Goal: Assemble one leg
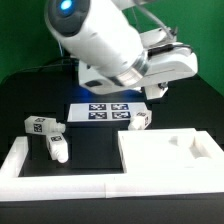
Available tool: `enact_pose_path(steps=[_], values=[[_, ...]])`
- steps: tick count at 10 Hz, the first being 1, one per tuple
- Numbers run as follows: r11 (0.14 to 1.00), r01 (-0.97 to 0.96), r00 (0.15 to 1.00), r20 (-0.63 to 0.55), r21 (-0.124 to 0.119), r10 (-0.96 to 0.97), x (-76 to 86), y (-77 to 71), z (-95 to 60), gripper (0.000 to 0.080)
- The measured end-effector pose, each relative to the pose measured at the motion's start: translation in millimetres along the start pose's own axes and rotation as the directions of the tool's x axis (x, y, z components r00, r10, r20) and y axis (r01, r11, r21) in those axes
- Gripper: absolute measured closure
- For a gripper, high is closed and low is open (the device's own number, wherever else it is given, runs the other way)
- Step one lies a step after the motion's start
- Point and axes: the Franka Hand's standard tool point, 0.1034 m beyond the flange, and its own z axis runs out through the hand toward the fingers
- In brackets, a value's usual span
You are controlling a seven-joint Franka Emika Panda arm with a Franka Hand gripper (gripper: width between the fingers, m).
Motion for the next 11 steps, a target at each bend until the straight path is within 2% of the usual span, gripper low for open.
enact_pose_path(steps=[1,2,5,6,7,9,10,11], values=[[0.999,0.014,1.0,-0.013,0.043,-0.013,0.4,0.5,-23.2,0.0514],[0.996,0.017,0.999,-0.032,0.083,-0.014,3.8,0.1,-38.7,0.0514],[0.997,0.016,0.997,-0.081,0.075,-0.01,11.1,-1.6,-41.4,0.0514],[0.997,0.037,0.992,-0.126,0.063,-0.029,16.7,-1.9,-46.9,0.0514],[0.996,0.086,0.976,-0.203,0.026,-0.079,21.6,-3.7,-57.9,0.0514],[0.987,0.155,0.922,-0.352,-0.053,-0.163,29.2,-18.6,-81.3,0.0514],[0.975,0.189,0.898,-0.383,-0.114,-0.219,30.3,-31.6,-86.9,0.0514],[0.97,0.186,0.853,-0.464,-0.158,-0.239,38.6,-52.0,-91.7,0.0514]])
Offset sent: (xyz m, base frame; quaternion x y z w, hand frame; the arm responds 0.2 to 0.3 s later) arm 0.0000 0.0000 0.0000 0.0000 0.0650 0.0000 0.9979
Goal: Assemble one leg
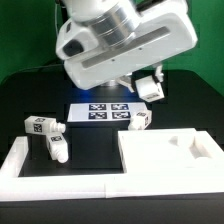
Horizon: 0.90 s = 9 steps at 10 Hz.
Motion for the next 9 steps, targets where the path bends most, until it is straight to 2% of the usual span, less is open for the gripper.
enact_pose_path(steps=[1,2,3,4,5,6,7,8,9], values=[[1.0,0.001,0.997,-0.073,-0.026,-0.003,1.3,-18.4,8.9,0.0514],[0.998,-0.007,0.999,-0.049,-0.06,0.004,-6.8,-23.4,19.9,0.0514],[0.998,-0.045,0.996,-0.077,-0.032,0.043,-5.7,-20.4,24.7,0.0514],[0.995,-0.052,0.996,-0.073,-0.082,0.046,-7.5,-15.5,24.2,0.0514],[0.996,-0.047,0.997,-0.072,-0.08,0.042,-7.2,-17.9,25.2,0.0514],[0.995,-0.038,0.997,-0.073,-0.088,0.032,-6.8,-15.4,24.1,0.0514],[0.988,0.038,0.996,-0.073,-0.147,-0.049,-5.6,-9.4,18.0,0.0514],[0.978,0.097,0.99,-0.08,-0.185,-0.114,-0.2,-9.6,7.3,0.0514],[0.974,0.124,0.985,-0.093,-0.189,-0.143,5.7,-12.1,-1.3,0.0514]])
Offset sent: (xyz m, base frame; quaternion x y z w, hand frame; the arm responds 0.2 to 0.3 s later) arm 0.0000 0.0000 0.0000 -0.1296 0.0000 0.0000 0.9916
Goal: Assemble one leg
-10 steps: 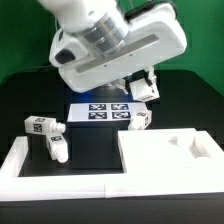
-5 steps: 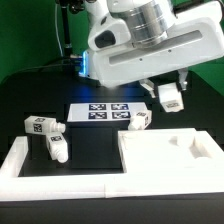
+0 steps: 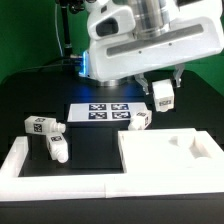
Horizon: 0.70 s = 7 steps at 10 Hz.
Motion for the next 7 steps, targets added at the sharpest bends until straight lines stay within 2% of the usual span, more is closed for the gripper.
enact_pose_path(steps=[2,5,6,7], values=[[0.998,0.053,0.998,-0.038,-0.024,-0.054,12.4,-9.2,-9.6,0.0514],[0.999,0.049,0.998,-0.035,-0.022,-0.049,11.8,-8.0,-7.5,0.0514],[0.998,0.051,0.996,-0.068,-0.032,-0.053,16.6,-8.0,-7.3,0.0514],[0.995,0.077,0.988,-0.126,-0.067,-0.085,19.9,-14.8,-0.1,0.0514]])
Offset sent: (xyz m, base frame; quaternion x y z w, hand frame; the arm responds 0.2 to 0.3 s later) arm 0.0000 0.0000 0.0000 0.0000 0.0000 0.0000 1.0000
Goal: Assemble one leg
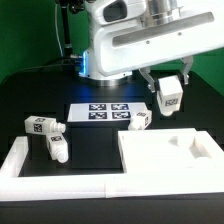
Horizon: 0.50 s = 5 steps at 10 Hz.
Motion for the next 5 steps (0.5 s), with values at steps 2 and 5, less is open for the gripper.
enact_pose_path(steps=[2,5], values=[[0.999,0.017,0.985,-0.172,-0.042,-0.024,6.9,-6.7,12.4,0.0514],[0.994,0.033,0.901,-0.428,-0.105,-0.075,13.6,-13.0,15.5,0.0514]])
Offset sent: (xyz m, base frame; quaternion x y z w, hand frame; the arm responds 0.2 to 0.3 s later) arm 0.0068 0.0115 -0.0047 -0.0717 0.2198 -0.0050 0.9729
